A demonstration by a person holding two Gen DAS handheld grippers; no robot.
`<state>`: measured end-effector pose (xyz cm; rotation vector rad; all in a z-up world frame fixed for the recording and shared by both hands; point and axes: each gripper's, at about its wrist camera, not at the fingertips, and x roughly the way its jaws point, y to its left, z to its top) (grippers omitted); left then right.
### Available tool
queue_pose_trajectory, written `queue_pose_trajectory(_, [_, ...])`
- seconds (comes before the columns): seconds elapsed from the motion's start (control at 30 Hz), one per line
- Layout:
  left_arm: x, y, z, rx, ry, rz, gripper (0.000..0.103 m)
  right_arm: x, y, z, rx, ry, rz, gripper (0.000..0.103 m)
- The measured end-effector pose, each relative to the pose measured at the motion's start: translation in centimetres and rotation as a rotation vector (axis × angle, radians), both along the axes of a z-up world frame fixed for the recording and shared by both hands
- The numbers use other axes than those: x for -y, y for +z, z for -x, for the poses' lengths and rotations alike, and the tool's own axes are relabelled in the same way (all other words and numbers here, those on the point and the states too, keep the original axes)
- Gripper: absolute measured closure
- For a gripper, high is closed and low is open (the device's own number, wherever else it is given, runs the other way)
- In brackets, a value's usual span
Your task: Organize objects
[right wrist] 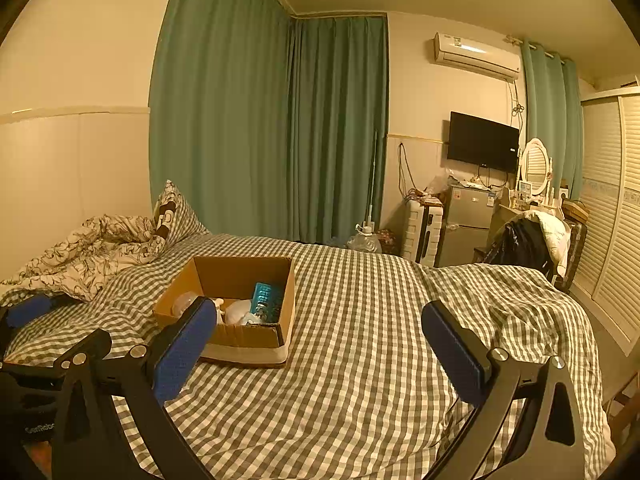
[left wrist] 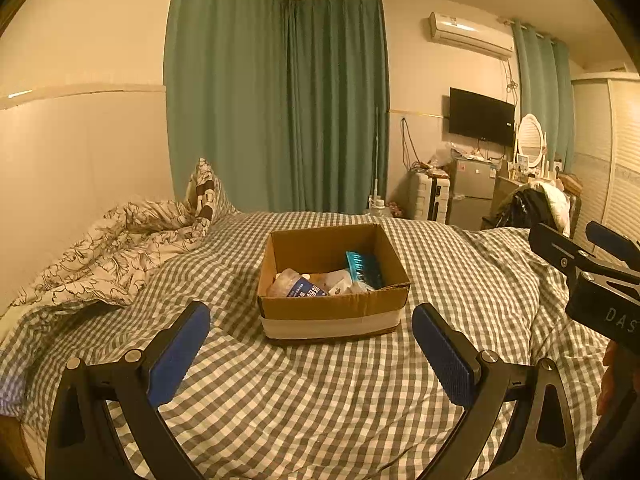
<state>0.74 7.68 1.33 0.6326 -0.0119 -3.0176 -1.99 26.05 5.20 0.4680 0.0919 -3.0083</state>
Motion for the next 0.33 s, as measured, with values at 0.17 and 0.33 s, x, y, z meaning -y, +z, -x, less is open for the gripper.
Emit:
queue_pose_trajectory(0.17, [-0.38,-0.21,0.04,0.006,-0.005,0.017,0.0,-0.24,-0.13,0.14,0.006,-0.002,0.011,0.0])
queue_pose_trajectory(0.33, [-0.43,-0.18,0.32,0.018,-0.008,0.017,0.0,-0.78,-0.32,0.21,0.014,-0.009,0.013,0.0])
